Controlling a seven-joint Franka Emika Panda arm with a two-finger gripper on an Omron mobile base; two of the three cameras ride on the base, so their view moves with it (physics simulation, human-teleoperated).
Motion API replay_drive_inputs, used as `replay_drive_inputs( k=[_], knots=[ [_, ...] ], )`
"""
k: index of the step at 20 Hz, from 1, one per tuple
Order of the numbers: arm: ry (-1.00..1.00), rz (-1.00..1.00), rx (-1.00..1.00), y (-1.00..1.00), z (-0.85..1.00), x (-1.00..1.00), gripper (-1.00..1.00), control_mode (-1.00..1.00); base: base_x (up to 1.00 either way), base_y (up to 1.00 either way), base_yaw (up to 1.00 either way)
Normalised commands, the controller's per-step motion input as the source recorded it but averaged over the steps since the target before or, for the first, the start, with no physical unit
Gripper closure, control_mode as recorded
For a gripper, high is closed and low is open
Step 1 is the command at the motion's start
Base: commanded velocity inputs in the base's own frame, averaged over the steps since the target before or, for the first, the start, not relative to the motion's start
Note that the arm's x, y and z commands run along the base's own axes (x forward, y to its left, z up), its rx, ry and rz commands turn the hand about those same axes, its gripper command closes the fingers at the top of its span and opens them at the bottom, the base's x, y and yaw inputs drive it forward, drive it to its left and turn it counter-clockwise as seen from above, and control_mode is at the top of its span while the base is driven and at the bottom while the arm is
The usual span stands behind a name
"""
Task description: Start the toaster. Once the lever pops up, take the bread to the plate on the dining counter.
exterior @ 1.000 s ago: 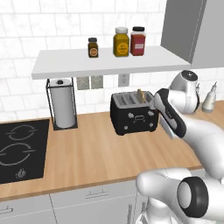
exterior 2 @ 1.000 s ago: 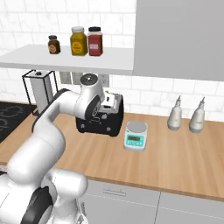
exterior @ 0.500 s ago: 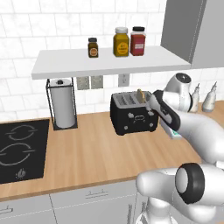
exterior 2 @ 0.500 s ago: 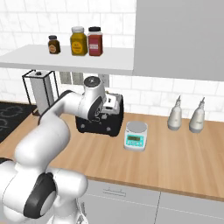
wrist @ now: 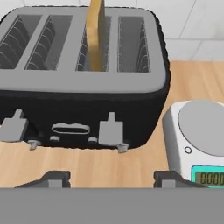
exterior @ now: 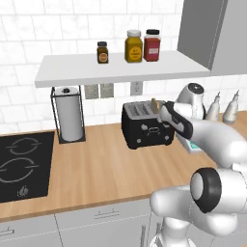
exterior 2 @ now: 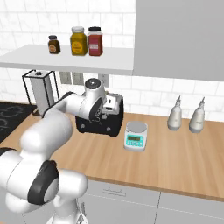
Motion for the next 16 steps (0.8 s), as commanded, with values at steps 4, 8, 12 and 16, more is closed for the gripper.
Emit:
replay_drive_inputs(
  k=[4, 8, 12, 16],
  knots=[
    [0.0, 0.0, 0.0, 0.05, -0.26, 0.46, 1.0, -1.0, 0.0, 0.0, 0.0],
    [0.0, 0.0, 0.0, 0.0, -0.15, 0.27, 1.0, -1.0, 0.0, 0.0, 0.0],
    [0.0, 0.0, 0.0, 0.0, -0.06, 0.07, 1.0, -1.0, 0.0, 0.0, 0.0],
    [0.0, 0.01, 0.0, 0.0, -0.09, 0.07, 1.0, -1.0, 0.0, 0.0, 0.0]
  ],
)
